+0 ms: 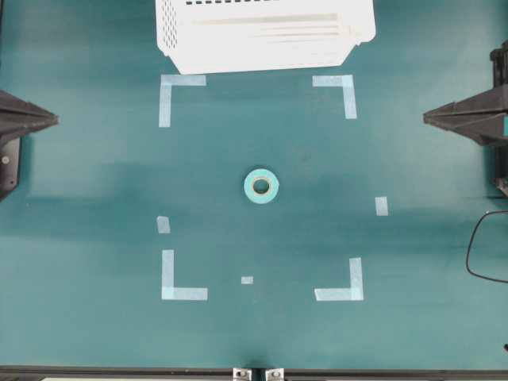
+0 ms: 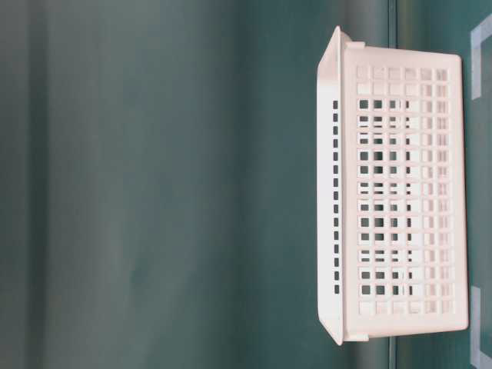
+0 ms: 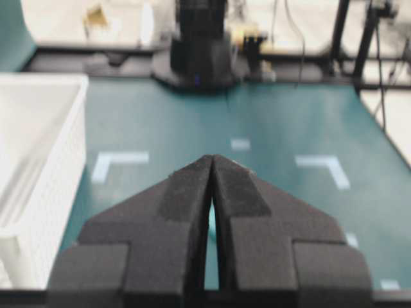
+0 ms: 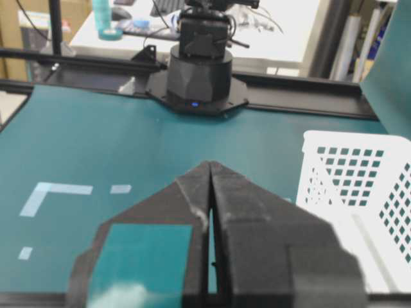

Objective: Put the tape in the middle into the white basket.
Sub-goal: 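Open the right gripper and move it inward toward the tape roll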

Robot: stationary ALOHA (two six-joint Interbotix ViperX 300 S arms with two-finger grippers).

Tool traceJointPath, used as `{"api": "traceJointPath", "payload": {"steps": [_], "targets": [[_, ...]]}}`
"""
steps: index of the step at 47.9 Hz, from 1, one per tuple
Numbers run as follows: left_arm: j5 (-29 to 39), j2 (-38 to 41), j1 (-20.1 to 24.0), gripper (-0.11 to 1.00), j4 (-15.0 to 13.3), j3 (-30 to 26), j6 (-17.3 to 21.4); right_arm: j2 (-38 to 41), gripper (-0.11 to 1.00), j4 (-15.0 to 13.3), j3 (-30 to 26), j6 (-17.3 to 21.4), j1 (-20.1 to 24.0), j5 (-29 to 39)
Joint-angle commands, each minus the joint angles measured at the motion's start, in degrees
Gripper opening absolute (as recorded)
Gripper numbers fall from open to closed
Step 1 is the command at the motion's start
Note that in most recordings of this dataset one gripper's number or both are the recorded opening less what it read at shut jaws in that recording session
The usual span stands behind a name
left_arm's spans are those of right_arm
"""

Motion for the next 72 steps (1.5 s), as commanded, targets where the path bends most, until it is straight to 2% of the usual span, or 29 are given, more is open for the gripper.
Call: {"api": "traceJointPath", "payload": {"steps": [1, 6, 15, 19, 33, 72], "targets": [[1.67, 0.18, -0.09, -0.11, -0.09, -0.35, -0.09, 0.88, 0.08, 0.09, -0.79, 0.09, 0.0, -1.58], [3.16, 0.18, 0.0, -0.11, -0.09, 0.26, -0.09, 1.05, 0.32, 0.09, -0.7, 0.18, -0.09, -2.72], [4.22, 0.09, 0.0, -0.11, -0.09, 1.93, -0.09, 1.41, 0.87, 0.35, -0.7, 0.35, -0.26, -2.9], [4.48, -0.26, 0.0, -0.11, 0.0, 3.16, -0.18, 2.02, 0.98, 0.35, -0.62, 0.97, -0.26, -2.9], [4.48, -1.93, 0.0, -0.11, 0.0, 7.29, -0.09, 5.89, 1.0, 0.35, -0.7, 2.46, -0.26, -3.52], [4.57, -3.34, 0.0, -0.11, -0.09, 9.93, 0.09, 23.29, 1.0, 0.35, -6.15, 2.55, -0.26, -8.17]]}}
